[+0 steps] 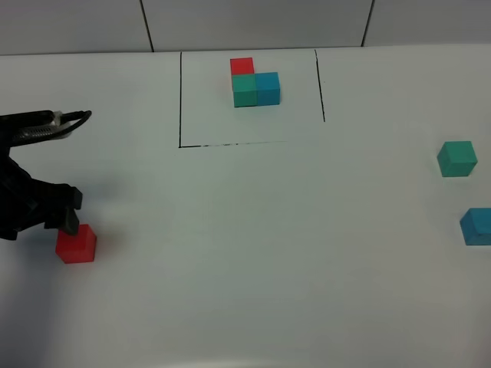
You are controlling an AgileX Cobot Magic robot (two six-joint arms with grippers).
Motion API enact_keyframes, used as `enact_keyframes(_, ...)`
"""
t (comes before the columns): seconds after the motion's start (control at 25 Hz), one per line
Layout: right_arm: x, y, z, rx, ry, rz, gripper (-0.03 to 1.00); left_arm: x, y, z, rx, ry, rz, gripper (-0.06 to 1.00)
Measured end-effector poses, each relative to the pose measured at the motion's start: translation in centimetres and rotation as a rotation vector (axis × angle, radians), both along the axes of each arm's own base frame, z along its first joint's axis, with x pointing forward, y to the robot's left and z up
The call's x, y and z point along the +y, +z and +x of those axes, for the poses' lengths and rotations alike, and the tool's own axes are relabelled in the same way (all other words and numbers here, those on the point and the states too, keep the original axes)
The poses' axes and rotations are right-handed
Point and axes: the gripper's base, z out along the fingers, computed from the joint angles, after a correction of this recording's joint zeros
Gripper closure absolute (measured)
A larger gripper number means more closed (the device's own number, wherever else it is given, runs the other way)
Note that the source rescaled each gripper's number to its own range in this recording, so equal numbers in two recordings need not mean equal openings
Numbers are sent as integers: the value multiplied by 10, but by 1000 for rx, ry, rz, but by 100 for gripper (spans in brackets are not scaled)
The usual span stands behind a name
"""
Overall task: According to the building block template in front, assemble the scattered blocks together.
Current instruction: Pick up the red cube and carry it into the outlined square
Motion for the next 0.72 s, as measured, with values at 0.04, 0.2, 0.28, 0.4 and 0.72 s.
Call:
enact_keyframes(0.04,0,0,0,0,0,0,16,-2,-3,1,7,-5,1,26)
enact_keyframes(0.2,0,0,0,0,0,0,16,-5,-13,4,33,2,6,26)
enact_keyframes(0.28,0,0,0,0,0,0,16,-4,-17,5,47,7,16,26)
enact_keyframes(0.4,0,0,0,0,0,0,16,-4,-22,6,63,11,29,26)
enact_keyframes(0.72,0,0,0,0,0,0,16,-19,-26,9,32,-22,46,26)
